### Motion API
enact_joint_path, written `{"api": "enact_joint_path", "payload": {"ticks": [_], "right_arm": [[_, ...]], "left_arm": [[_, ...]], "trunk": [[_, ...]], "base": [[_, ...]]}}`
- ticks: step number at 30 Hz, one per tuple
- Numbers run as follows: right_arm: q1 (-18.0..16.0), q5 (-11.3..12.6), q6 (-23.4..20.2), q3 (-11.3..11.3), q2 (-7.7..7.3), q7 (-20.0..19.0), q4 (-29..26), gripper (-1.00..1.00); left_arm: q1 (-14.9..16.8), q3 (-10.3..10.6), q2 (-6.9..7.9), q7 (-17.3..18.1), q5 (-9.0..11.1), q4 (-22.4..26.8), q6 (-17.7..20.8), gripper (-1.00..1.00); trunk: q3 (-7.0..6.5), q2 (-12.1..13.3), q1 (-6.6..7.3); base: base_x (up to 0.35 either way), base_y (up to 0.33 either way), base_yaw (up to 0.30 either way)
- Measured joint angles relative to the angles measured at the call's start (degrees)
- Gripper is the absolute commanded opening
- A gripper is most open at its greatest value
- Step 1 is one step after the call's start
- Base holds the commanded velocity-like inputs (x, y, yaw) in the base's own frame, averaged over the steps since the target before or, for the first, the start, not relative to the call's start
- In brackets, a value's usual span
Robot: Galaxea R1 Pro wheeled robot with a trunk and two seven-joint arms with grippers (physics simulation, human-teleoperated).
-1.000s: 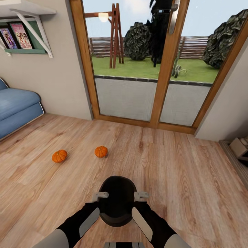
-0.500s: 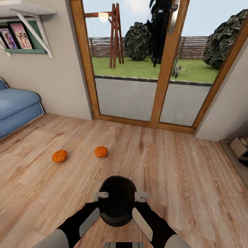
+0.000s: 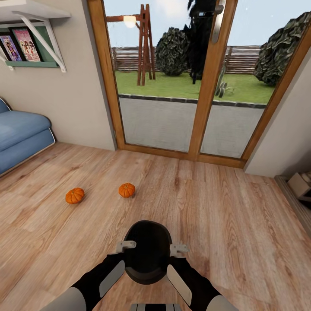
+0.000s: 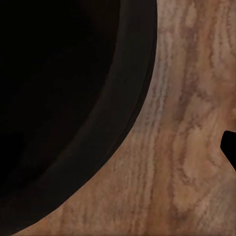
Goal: Place each of the two pumpkins and all three candles from the living room inside a cabinet in the living room (use any cabinet), then make sure every cabinet is closed, and position the cauldron so it is next to a table in the living room.
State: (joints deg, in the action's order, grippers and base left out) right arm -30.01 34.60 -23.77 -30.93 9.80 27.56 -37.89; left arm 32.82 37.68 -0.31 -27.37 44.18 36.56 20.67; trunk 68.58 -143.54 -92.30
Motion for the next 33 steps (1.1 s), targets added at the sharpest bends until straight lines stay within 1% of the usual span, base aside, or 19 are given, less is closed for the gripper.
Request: {"api": "enact_joint_path", "payload": {"ticks": [6, 10, 21, 27, 33], "right_arm": [[0.0, 0.0, 0.2, 0.0, 0.05, 0.0, 0.2, 1.00], [0.0, 0.0, 1.6, -0.1, 0.09, -0.1, 0.6, 1.00], [0.0, 0.0, 2.5, -0.1, 0.09, -0.4, 0.8, 1.00], [0.0, 0.1, 5.0, -0.2, 0.09, -0.5, 1.8, 1.00], [0.0, 0.1, 6.3, -0.3, 0.09, -2.4, 2.4, 1.00]], "left_arm": [[0.0, 0.0, -0.03, 0.0, 0.0, 0.0, 0.0, 1.00], [0.0, 0.0, -0.03, 0.0, 0.0, 0.0, 0.0, 1.00], [0.0, 0.0, -0.08, 0.0, 0.0, 0.0, 0.0, 1.00], [0.0, 0.0, -0.08, 0.0, 0.0, 0.0, 0.0, 1.00], [0.0, 0.0, -0.08, 0.0, 0.0, 0.0, -0.1, 1.00]], "trunk": [[0.00, 0.0, 0.00], [0.88, -0.1, -0.10], [0.89, -0.1, -0.10], [0.89, -0.1, -0.10], [0.89, -0.1, -0.10]], "base": [[0.000, 0.000, 0.000], [0.000, 0.000, 0.000], [0.000, 0.000, 0.000], [0.000, 0.000, 0.000], [0.000, 0.000, 0.000]]}}
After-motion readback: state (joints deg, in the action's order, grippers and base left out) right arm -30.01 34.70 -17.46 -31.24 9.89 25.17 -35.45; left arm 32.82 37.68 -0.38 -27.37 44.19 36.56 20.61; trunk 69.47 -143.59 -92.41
